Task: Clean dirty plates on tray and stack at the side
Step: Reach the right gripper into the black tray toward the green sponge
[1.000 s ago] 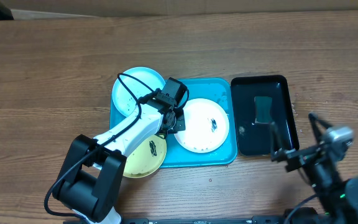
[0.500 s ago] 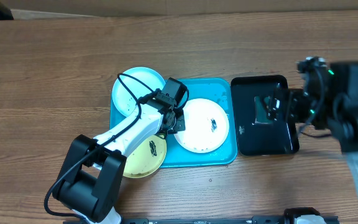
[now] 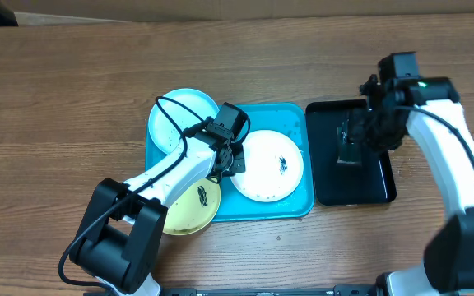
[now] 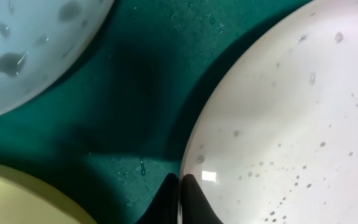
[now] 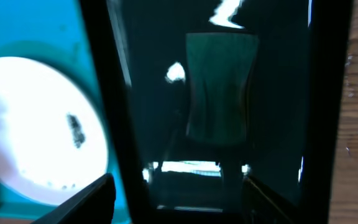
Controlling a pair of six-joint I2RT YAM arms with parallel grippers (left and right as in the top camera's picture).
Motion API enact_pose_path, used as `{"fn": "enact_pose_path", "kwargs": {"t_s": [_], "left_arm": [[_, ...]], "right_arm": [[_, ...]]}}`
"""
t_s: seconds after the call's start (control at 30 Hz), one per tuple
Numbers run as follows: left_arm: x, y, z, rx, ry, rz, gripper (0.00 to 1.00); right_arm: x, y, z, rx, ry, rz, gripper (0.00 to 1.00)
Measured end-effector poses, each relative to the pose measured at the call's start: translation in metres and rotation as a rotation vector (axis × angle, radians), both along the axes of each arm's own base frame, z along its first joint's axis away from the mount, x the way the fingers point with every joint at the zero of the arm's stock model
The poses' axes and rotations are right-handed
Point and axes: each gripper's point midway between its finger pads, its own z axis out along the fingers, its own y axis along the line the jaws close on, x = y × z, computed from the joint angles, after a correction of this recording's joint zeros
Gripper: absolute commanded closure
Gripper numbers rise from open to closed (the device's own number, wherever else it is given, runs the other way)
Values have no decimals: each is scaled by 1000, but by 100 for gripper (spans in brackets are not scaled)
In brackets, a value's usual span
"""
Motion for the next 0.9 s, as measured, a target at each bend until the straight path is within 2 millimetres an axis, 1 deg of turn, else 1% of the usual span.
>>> {"fn": "enact_pose_path", "kwargs": {"t_s": [0.13, 0.23, 0.3, 0.47, 0.6, 0.67, 0.8, 0.9], "left_arm": [[0, 0, 0, 0, -1, 0, 96], [2, -1, 0, -3, -7, 0, 96], [2, -1, 0, -3, -7, 0, 96], [1, 0, 0, -1, -4, 0, 96], [1, 0, 0, -1, -4, -1, 96], [1, 0, 0, -1, -4, -1, 96], [1, 0, 0, -1, -3, -1, 96], [1, 0, 0, -1, -3, -1, 96]], "right_arm": [[9, -5, -32, -37, 60, -13, 37], [15, -12, -50, -77, 81, -32, 39], [19, -15, -61, -97, 88, -39, 43], [25, -18, -66, -115, 76, -47, 43], [35, -19, -67, -122, 36, -51, 43], [37, -20, -71, -123, 21, -52, 43], [28, -20, -84, -128, 44, -48, 43], [26, -20, -92, -129, 42, -49, 43]]}}
